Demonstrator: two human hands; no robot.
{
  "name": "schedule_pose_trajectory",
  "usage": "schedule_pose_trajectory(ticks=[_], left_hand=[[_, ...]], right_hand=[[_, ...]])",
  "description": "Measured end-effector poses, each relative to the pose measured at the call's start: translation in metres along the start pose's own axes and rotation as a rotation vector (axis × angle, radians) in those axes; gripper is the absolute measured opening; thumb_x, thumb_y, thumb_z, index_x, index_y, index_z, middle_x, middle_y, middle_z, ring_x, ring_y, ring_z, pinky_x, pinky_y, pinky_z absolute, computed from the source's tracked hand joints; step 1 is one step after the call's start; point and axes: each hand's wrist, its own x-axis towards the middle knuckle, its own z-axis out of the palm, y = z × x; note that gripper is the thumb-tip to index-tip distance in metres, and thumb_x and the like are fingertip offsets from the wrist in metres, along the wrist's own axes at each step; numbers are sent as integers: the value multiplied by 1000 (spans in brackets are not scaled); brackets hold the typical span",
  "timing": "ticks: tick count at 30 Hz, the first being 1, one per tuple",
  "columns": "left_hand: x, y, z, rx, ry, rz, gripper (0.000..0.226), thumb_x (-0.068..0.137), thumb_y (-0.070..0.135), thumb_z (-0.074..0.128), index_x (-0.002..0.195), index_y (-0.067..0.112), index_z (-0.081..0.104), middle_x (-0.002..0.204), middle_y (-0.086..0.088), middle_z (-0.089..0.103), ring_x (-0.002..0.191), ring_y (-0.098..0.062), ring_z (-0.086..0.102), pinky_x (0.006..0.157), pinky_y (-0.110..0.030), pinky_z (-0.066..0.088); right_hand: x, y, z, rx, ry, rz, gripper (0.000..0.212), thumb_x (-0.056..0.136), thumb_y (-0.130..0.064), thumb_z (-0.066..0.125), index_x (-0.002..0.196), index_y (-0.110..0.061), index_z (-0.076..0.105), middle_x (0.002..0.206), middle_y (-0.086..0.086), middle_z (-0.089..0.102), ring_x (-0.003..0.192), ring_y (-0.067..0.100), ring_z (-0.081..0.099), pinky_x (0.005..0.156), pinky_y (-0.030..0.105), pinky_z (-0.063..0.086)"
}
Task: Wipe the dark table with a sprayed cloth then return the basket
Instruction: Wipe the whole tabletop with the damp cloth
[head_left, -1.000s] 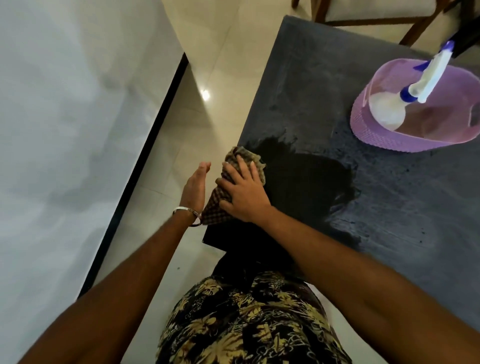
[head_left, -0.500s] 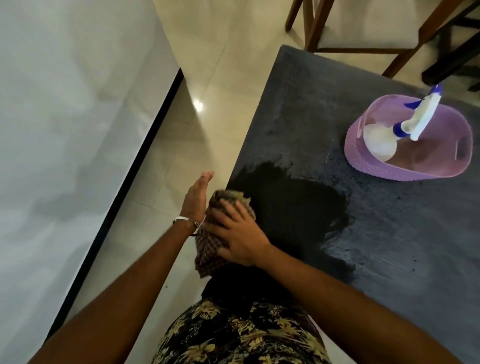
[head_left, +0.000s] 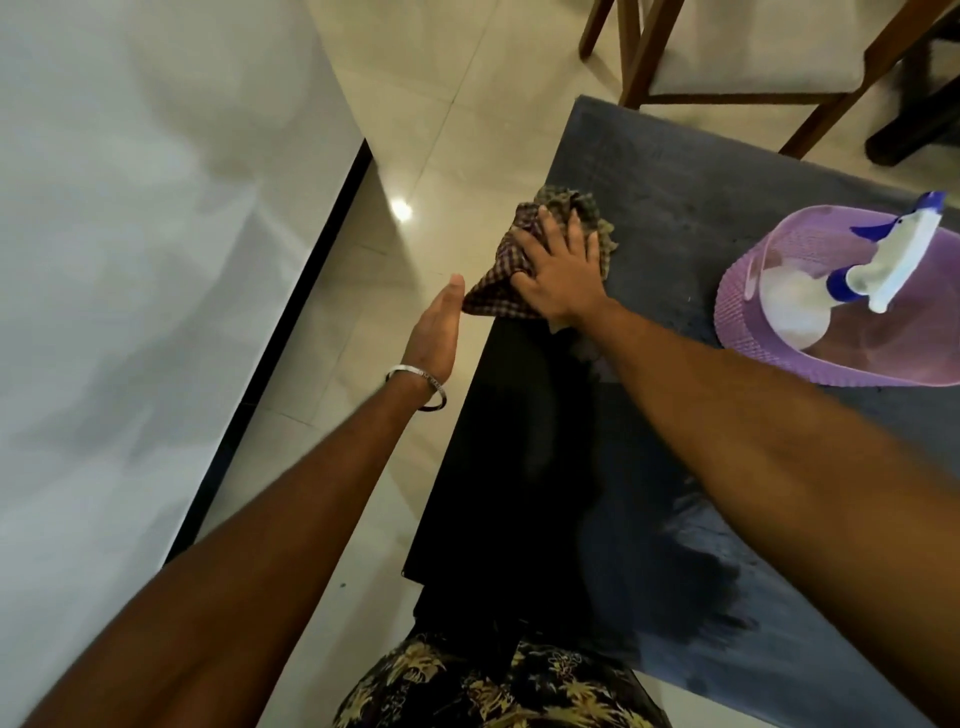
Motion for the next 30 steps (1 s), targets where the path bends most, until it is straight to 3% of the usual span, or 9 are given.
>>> schedule_pose_trajectory(ticks=[3, 9, 14, 18, 22, 30], left_hand=[[2, -5, -1, 22, -20, 4, 61, 100, 54, 25, 148, 18, 36, 152, 0, 38, 141, -13, 32, 110, -23, 20], [-2, -13, -1, 48, -49, 15, 62, 100, 55, 25, 148, 17, 36, 153, 0, 37, 142, -13, 32, 115, -27, 20], [-2, -16, 5, 101, -103, 11, 61, 100, 55, 23, 149, 20, 33, 154, 1, 35, 142, -15, 31, 115, -33, 21], [9, -9, 11, 142, -118, 50, 61, 100, 53, 22, 149, 19, 33, 154, 1, 35, 142, -14, 31, 110, -25, 21], [30, 6, 16, 135, -135, 70, 63, 98, 56, 24, 148, 20, 35, 154, 0, 36, 141, -14, 32, 111, -26, 21], [83, 50, 29, 141, -121, 118, 57, 100, 53, 26, 145, 21, 39, 148, 5, 42, 132, -8, 40, 104, -20, 26]], right_hand=[[-26, -17, 12, -20, 41, 9, 69, 91, -54, 40, 156, -36, 25, 168, 2, 3, 152, 39, -6, 119, 59, -5], [-151, -62, 59, 21, -8, -171, 69, 90, -56, 42, 155, -38, 25, 168, -1, 1, 152, 37, -9, 120, 60, -7], [-199, -65, 82, -4, -86, -249, 77, 88, -57, 42, 156, -42, 11, 168, -2, -5, 151, 33, -18, 120, 57, -11], [-179, -55, 75, 3, -39, -291, 78, 85, -60, 46, 155, -43, 18, 167, -2, 7, 153, 33, -8, 120, 54, -12], [-131, -43, 62, 9, 58, -254, 75, 82, -60, 46, 152, -36, 33, 166, 0, 16, 153, 34, 1, 121, 56, -4], [10, 2, 13, -49, 148, -96, 72, 86, -57, 41, 152, -29, 37, 165, 2, 19, 152, 37, 7, 120, 56, 2]])
